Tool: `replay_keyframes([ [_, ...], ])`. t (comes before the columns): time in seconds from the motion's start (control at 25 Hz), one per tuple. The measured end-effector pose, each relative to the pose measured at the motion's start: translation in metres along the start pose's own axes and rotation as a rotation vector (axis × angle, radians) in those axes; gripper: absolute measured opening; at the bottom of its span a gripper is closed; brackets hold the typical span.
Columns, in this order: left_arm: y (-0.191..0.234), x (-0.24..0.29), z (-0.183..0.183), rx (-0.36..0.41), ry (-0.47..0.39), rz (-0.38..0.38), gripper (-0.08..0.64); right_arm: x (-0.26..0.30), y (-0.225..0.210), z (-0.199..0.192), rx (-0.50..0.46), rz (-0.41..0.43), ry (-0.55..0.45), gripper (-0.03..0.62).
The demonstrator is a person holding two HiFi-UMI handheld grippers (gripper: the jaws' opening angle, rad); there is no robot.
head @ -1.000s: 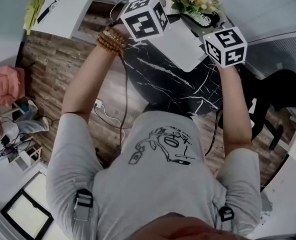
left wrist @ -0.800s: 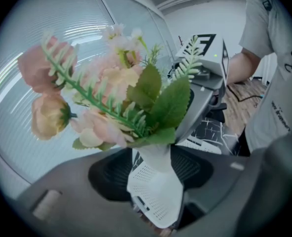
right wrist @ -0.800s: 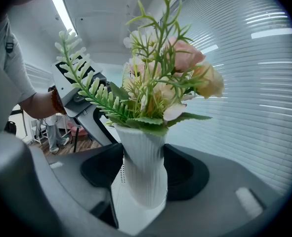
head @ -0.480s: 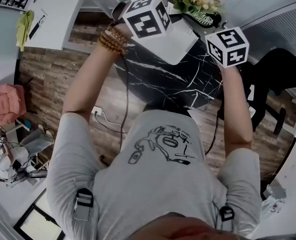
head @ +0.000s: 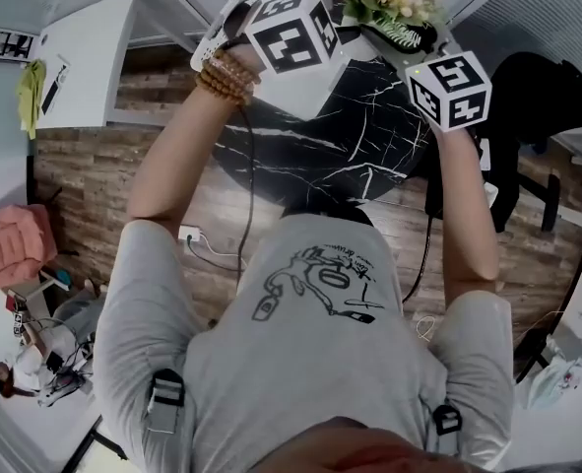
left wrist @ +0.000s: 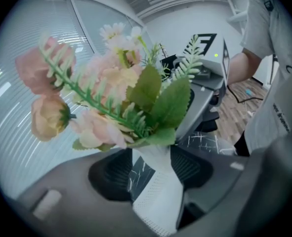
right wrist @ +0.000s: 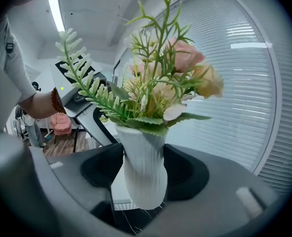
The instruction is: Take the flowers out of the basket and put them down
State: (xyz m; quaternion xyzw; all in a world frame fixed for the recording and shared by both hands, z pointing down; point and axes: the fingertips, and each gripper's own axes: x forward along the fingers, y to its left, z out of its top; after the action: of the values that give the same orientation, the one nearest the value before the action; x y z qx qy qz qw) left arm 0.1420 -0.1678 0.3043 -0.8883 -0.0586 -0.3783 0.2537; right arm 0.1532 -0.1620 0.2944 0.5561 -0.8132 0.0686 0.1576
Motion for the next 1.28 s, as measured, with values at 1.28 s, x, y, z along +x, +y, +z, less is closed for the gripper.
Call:
replay_keyframes([
  [1.28,-0.052,0.087,0.097,0.082,-0.051,-0.121,0.241,-0.104,-0.067,-0.068,0.078,-0.132,0.019,0.265],
])
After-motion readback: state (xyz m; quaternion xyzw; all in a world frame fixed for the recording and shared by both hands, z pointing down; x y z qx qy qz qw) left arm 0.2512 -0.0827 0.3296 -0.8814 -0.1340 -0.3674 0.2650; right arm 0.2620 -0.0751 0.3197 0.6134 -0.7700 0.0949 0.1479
